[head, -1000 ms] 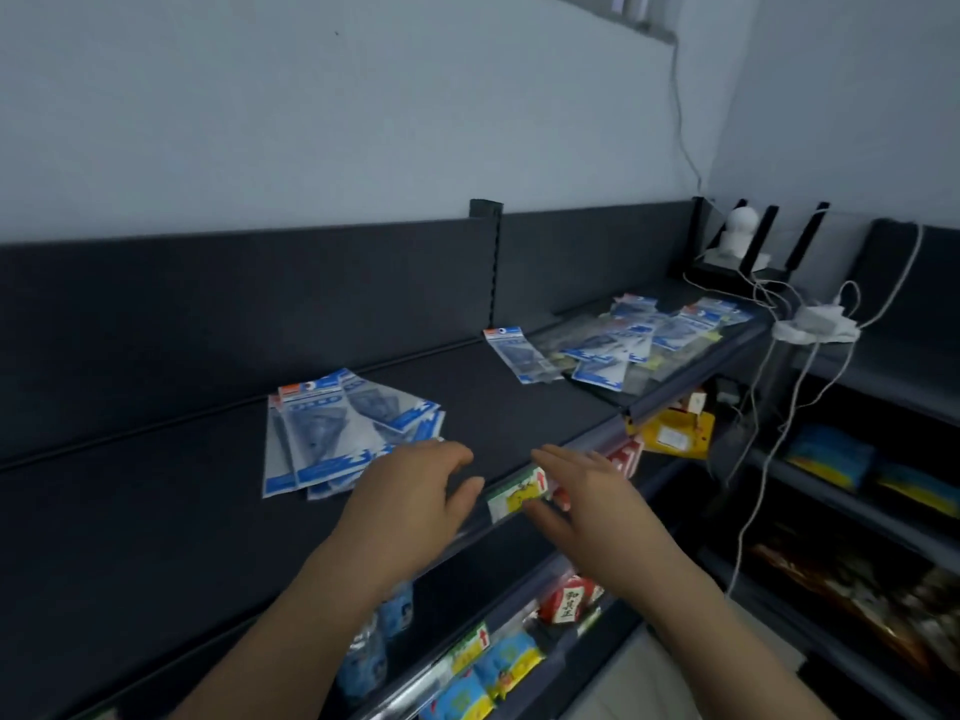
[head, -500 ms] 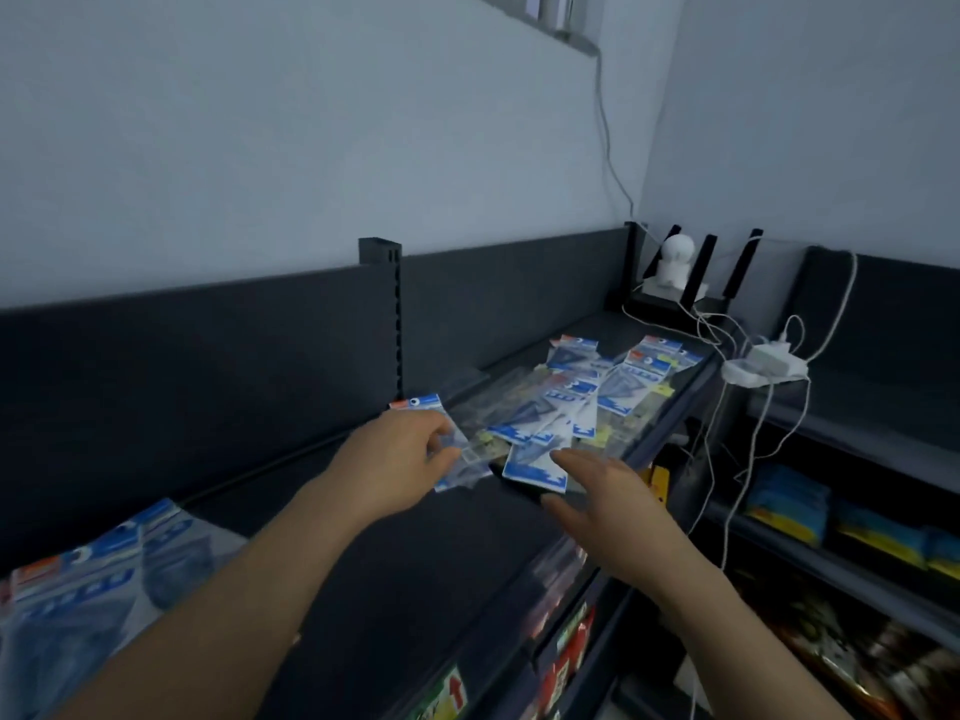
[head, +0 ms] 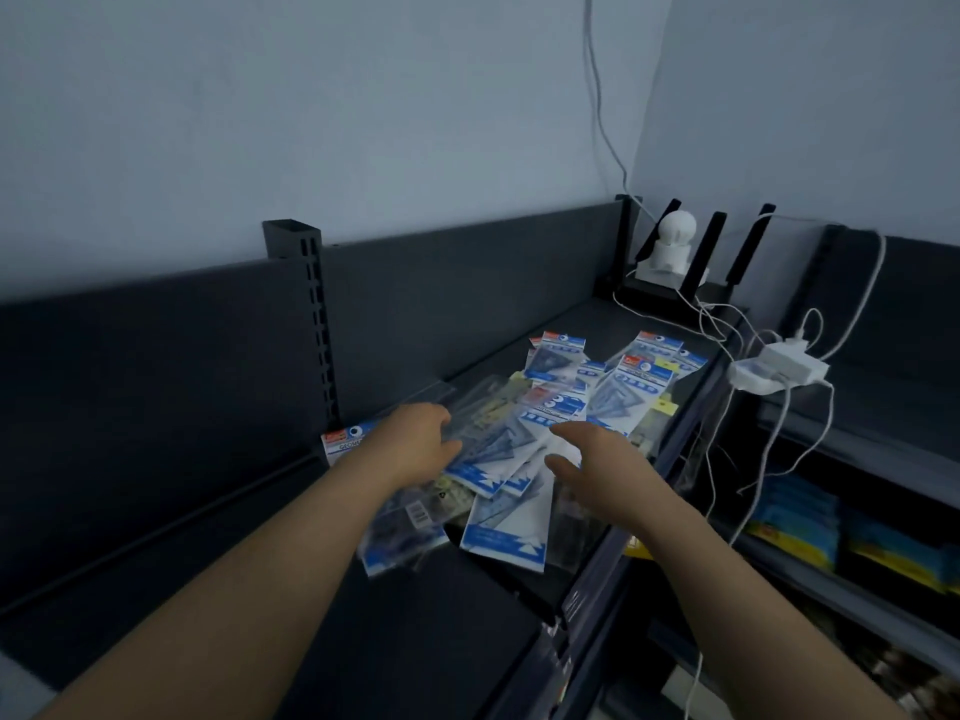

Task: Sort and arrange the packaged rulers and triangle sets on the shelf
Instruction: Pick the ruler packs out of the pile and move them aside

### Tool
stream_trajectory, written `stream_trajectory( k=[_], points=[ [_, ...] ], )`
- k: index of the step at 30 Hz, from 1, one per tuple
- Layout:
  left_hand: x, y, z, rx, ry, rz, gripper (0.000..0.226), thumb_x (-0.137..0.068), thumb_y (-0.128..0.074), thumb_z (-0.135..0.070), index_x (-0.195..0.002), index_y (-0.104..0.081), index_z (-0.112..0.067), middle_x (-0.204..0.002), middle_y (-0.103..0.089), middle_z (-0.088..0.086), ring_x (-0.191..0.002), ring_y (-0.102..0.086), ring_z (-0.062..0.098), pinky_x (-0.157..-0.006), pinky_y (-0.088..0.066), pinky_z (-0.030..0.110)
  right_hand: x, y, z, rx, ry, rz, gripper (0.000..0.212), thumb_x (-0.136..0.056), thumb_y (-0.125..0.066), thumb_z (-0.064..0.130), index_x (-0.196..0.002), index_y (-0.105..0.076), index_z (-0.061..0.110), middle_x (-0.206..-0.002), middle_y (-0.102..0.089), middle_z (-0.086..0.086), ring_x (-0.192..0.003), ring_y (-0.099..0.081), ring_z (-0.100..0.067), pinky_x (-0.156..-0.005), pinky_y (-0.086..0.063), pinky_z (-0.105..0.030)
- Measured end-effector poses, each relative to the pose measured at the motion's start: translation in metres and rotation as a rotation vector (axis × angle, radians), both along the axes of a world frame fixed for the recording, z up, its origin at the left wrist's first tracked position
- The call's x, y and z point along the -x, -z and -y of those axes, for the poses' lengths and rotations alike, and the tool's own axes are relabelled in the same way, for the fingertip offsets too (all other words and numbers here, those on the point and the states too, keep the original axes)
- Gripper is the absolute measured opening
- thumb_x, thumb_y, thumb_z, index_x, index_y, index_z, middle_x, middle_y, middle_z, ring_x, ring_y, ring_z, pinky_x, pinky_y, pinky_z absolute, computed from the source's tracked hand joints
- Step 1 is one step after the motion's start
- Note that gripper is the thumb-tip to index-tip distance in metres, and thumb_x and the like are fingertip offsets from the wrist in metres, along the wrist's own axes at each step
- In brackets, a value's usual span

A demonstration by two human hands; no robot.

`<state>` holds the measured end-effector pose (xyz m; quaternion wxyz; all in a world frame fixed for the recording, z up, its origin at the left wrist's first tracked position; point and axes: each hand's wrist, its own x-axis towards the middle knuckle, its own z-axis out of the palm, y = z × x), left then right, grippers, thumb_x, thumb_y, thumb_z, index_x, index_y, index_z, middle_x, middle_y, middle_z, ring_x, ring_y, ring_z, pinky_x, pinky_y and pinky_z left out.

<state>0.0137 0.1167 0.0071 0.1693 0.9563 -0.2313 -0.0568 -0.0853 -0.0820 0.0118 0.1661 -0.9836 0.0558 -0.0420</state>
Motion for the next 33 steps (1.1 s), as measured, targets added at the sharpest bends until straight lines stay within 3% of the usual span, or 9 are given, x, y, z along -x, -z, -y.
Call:
stream_trajectory(
  k=[7,13,15,20,21,26,30,33],
  points=[
    [-0.037,0.013,0.038,0.038,-0.127,-0.095,0.069,-0.090,-0.059,-0.044,-0.147,-0.034,-0.014,-0.148,-0.041,0.006,-0.130,-0.044,0.022,-0.106,-0.038,0.031,-0.076,0.005,0.042,0.013,-0.095,0.011,0.040,-0.097,-0.049,0.023,-0.136,-0.050,0.016,-0.141,-0.051,-0.007,-0.124,-0.050,-0.026,-0.101,-0.041,-0.033],
    [-0.058,0.020,0.052,0.098,-0.253,-0.109,0.049,-0.083,-0.072,-0.031,-0.127,-0.057,-0.016,-0.119,-0.061,0.004,-0.102,-0.058,0.019,-0.083,-0.048,0.027,-0.134,0.007,0.071,0.107,-0.260,-0.056,0.035,-0.099,-0.044,0.024,-0.129,-0.054,0.011,-0.134,-0.054,-0.010,-0.119,-0.051,-0.029,-0.099,-0.041,-0.039],
    [-0.061,0.022,0.052,0.102,-0.270,-0.109,0.038,-0.080,-0.075,-0.031,-0.114,-0.064,-0.019,-0.107,-0.064,0.000,-0.091,-0.058,0.016,-0.074,-0.045,0.024,-0.147,0.008,0.076,0.121,-0.316,-0.103,0.029,-0.099,-0.043,0.027,-0.118,-0.060,0.013,-0.123,-0.058,-0.011,-0.108,-0.055,-0.029,-0.090,-0.046,-0.038],
    [-0.064,0.020,0.054,0.144,-0.297,-0.059,0.006,-0.087,-0.065,-0.023,-0.085,-0.060,-0.021,-0.081,-0.056,-0.008,-0.077,-0.053,0.011,-0.064,-0.042,0.025,-0.167,0.007,0.088,0.129,-0.400,-0.106,0.023,-0.092,-0.055,0.023,-0.111,-0.064,0.015,-0.116,-0.057,-0.008,-0.108,-0.052,-0.027,-0.092,-0.045,-0.037],
    [-0.065,0.018,0.054,0.164,-0.297,-0.050,0.009,-0.088,-0.063,-0.022,-0.081,-0.058,-0.023,-0.081,-0.056,-0.008,-0.077,-0.054,0.010,-0.065,-0.043,0.024,-0.170,0.007,0.090,0.111,-0.397,-0.105,0.019,-0.092,-0.056,0.024,-0.107,-0.064,0.016,-0.113,-0.059,-0.007,-0.106,-0.053,-0.025,-0.090,-0.046,-0.037],
    [-0.072,0.011,0.046,0.222,-0.393,-0.024,0.011,-0.093,-0.057,-0.023,-0.095,-0.063,-0.014,-0.089,-0.060,-0.004,-0.080,-0.055,0.010,-0.067,-0.045,0.024,-0.181,0.002,0.110,0.025,-0.217,-0.004,0.010,-0.095,-0.046,0.015,-0.090,-0.055,0.014,-0.093,-0.061,-0.007,-0.081,-0.057,-0.023,-0.070,-0.046,-0.032],
    [-0.075,0.014,0.054,0.066,-0.415,-0.100,0.019,-0.089,-0.062,-0.030,-0.095,-0.060,-0.011,-0.090,-0.058,0.001,-0.075,-0.051,0.012,-0.055,-0.038,0.022,-0.181,-0.001,0.114,-0.030,-0.135,0.004,0.014,-0.093,-0.046,0.009,-0.083,-0.047,0.018,-0.077,-0.054,0.000,-0.075,-0.055,-0.021,-0.064,-0.043,-0.029],
    [-0.077,0.012,0.064,-0.030,-0.409,-0.136,0.042,-0.082,-0.072,-0.036,-0.113,-0.055,-0.014,-0.107,-0.056,0.001,-0.090,-0.053,0.015,-0.066,-0.043,0.025,-0.175,0.004,0.106,-0.242,-0.145,-0.027,0.009,-0.093,-0.051,0.015,-0.100,-0.056,0.015,-0.081,-0.057,0.001,-0.067,-0.052,-0.012,-0.054,-0.037,-0.024]
  ],
)
